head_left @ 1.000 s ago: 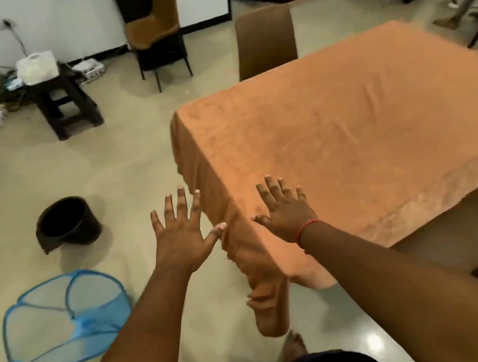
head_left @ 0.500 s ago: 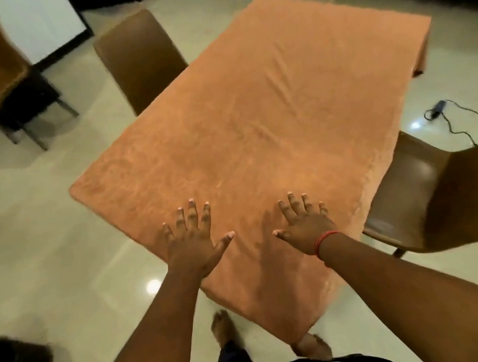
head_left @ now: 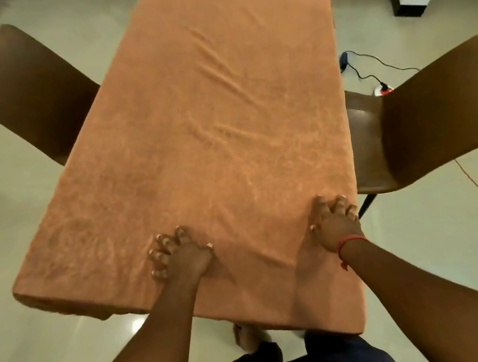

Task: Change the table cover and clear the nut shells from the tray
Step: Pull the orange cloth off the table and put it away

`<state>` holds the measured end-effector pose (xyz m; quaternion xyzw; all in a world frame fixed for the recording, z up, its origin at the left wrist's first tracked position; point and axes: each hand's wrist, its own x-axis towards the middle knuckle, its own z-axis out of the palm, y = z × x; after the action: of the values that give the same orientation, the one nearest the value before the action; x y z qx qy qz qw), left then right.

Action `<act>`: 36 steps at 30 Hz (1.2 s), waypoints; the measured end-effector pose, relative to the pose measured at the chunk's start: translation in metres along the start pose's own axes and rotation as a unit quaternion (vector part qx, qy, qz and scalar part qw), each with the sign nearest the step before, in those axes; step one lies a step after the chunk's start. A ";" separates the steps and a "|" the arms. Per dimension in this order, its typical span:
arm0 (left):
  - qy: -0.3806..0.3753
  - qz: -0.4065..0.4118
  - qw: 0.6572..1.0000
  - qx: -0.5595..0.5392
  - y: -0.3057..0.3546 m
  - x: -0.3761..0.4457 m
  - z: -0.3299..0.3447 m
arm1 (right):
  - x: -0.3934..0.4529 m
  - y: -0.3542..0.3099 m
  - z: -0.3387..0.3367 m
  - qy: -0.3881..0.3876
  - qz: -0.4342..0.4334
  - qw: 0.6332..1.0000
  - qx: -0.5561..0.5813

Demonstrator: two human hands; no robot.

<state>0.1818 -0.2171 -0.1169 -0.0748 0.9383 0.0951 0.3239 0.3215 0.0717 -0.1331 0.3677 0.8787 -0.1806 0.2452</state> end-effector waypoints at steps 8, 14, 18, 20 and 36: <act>0.022 0.068 0.997 -0.007 0.010 0.007 0.007 | -0.009 -0.059 0.008 -0.015 -0.080 0.993 0.085; -0.071 0.160 0.978 -0.110 0.035 0.004 -0.003 | -0.034 -0.123 0.016 -0.055 -0.206 0.964 0.157; -0.202 0.134 0.869 -0.432 0.065 -0.025 -0.008 | -0.053 -0.150 0.033 -0.093 -0.219 0.938 0.251; -0.213 0.141 0.850 -0.460 0.070 -0.033 -0.011 | -0.060 -0.152 0.041 -0.062 -0.193 0.920 0.335; 0.014 0.412 0.861 -0.297 0.136 -0.100 -0.087 | -0.043 -0.124 -0.174 0.281 -0.419 0.821 0.266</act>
<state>0.1804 -0.0970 0.0305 0.2247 0.8151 0.4934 0.2041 0.2047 0.0512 0.0498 0.0496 0.8965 -0.3822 -0.2188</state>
